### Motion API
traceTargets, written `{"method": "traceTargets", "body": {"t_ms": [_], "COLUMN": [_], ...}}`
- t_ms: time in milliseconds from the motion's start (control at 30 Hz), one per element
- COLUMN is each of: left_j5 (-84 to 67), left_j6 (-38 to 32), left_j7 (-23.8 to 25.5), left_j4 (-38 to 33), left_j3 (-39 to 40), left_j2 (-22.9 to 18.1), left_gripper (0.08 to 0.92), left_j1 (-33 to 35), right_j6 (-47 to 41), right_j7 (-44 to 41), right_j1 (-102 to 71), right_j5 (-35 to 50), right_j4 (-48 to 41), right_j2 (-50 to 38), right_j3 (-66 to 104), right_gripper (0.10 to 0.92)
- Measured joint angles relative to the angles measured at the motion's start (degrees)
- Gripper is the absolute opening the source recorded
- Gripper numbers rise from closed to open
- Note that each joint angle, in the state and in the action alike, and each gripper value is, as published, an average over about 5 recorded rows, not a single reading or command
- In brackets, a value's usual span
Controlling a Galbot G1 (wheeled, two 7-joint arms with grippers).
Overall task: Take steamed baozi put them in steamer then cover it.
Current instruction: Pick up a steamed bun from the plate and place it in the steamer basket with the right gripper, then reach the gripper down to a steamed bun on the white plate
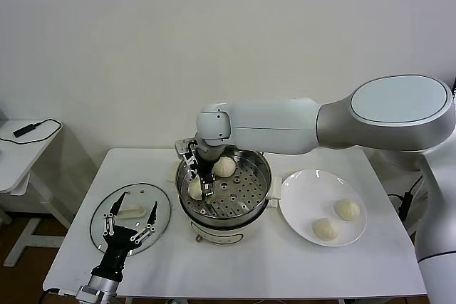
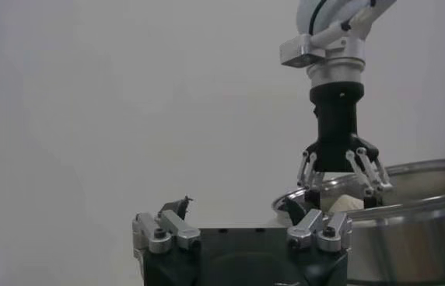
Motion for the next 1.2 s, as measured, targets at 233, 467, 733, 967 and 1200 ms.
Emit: {"method": "traceTargets", "body": {"t_ms": [233,467,733,967,1200], "left_j5": [0.03,0.46,0.97,1.46,1.84], "left_j6": [0.04,0.27,0.32,0.30,0.41], "left_j7": [0.02,0.02,-0.01,-0.20,-0.33], "left_j4": [0.38,0.36,0.09,0.25,-0.04], "left_j3": [0.46,1.31,1.72,1.69,1.47], "left_j2": [0.16,0.15,-0.03,-0.40,-0.46], "left_gripper": [0.823,0.823,0.823,0.823,0.823], "left_j1": [-0.59,-1.14,-1.14,-0.78,-0.57], "right_j6": [0.50,1.91,4.01,5.18,5.68], "right_j7": [-2.06,-6.04,-8.34,-8.62,-8.88], "right_j1": [5.38,12.61,13.77,8.35,0.60], "right_j5": [-1.30,-4.16,-9.65,-14.53,-18.04], "right_j4": [6.06,12.67,15.44,15.10,13.83], "right_j2": [-6.94,-18.74,-32.53,-40.52,-44.11], "right_j3": [-0.77,-4.20,-7.94,-7.43,-4.19], "right_gripper": [0.823,0.823,0.823,0.823,0.823]}}
